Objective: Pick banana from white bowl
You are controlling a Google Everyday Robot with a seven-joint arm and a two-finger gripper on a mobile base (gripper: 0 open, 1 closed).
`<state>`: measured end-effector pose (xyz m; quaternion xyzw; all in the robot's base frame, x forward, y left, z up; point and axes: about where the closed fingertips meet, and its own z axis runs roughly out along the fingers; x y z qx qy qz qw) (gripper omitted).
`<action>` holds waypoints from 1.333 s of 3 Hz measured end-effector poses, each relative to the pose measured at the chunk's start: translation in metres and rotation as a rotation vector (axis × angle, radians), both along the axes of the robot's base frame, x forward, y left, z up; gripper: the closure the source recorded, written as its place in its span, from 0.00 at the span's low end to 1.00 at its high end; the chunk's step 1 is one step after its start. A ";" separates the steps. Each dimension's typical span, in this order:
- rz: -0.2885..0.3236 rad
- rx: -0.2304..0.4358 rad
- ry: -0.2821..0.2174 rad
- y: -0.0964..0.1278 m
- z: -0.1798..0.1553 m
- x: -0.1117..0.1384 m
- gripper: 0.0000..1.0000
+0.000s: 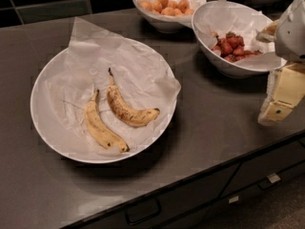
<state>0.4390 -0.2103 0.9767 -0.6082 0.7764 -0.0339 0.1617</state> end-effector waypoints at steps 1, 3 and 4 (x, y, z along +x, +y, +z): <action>0.083 0.020 -0.002 0.041 -0.001 0.004 0.00; 0.271 0.156 0.003 0.154 -0.011 0.014 0.00; 0.271 0.156 0.003 0.154 -0.011 0.014 0.00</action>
Offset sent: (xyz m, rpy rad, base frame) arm 0.0147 0.1649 -0.0182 0.1438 0.0413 0.3123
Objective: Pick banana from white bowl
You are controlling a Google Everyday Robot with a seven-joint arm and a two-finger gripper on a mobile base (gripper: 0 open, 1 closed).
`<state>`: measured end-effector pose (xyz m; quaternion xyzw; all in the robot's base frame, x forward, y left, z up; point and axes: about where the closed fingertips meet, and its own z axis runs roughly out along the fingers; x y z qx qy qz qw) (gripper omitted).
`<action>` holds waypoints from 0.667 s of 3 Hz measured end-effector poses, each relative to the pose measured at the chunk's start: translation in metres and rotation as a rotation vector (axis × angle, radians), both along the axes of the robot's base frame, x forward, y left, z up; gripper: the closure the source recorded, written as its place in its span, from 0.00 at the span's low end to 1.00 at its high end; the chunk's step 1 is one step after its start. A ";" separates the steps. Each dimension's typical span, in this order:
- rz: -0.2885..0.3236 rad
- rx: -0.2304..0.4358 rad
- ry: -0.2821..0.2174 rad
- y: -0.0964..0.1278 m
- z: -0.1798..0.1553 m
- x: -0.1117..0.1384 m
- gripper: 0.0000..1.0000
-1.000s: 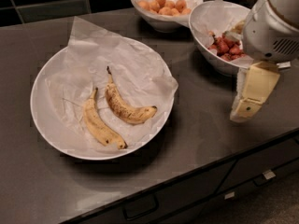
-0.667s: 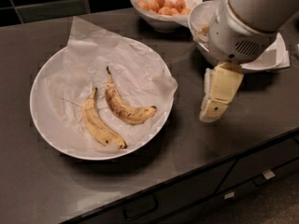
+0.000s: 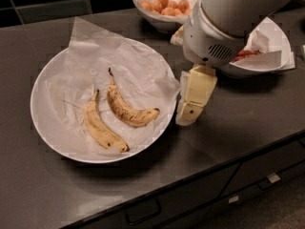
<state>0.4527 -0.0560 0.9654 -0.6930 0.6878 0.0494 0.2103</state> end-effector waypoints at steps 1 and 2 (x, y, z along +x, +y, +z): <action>0.023 0.017 -0.011 0.018 0.007 0.002 0.06; 0.059 0.078 -0.024 0.057 0.020 0.006 0.25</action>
Offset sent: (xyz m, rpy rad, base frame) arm 0.0133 0.1029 0.0339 0.1572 -0.0291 0.1003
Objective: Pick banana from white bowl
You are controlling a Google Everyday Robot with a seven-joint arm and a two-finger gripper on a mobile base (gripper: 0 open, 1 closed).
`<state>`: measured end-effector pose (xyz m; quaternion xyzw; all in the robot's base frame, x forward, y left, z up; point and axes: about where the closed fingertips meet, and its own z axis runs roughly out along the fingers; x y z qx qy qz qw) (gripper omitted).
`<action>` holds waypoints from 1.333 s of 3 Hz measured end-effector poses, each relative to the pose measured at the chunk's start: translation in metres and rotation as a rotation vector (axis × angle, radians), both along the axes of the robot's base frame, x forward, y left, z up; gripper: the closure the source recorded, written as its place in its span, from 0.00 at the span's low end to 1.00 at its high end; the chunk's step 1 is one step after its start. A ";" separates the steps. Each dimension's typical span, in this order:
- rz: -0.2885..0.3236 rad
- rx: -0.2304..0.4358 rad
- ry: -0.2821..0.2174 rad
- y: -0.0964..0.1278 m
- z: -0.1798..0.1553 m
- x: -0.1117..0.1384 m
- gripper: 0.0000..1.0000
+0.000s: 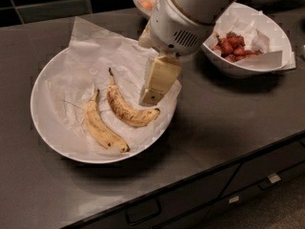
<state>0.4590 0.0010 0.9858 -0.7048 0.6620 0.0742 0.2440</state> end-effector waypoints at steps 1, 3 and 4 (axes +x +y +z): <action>-0.022 0.055 -0.003 0.021 0.002 0.005 0.47; -0.071 0.053 0.054 0.039 -0.030 0.030 0.48; -0.073 0.033 0.099 0.046 -0.051 0.041 0.43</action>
Offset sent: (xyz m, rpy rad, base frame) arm 0.0294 0.0431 -0.0298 0.0762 0.0434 -0.1052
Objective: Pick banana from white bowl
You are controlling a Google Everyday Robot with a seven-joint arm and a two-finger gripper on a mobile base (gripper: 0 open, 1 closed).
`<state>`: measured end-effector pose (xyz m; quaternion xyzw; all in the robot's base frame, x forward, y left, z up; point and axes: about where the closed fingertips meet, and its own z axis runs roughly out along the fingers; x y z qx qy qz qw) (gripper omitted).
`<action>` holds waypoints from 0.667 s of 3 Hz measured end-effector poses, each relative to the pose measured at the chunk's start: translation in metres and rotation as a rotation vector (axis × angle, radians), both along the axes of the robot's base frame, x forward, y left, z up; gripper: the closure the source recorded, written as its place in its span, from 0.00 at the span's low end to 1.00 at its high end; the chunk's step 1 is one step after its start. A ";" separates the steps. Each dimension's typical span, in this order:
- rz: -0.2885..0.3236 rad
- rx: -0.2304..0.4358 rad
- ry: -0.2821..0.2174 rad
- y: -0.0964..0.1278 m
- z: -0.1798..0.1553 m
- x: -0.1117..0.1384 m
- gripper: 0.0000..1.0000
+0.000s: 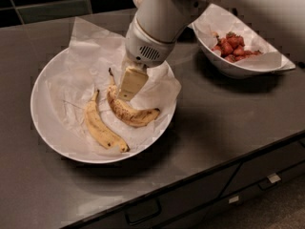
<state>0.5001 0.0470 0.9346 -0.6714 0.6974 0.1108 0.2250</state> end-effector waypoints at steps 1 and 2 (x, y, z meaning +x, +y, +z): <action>-0.021 -0.043 0.042 0.002 -0.021 0.009 0.39; -0.062 -0.119 0.059 0.003 -0.030 0.004 0.38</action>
Offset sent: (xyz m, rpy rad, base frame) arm -0.0008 0.0020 -0.0387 -0.2174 0.0788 -0.1325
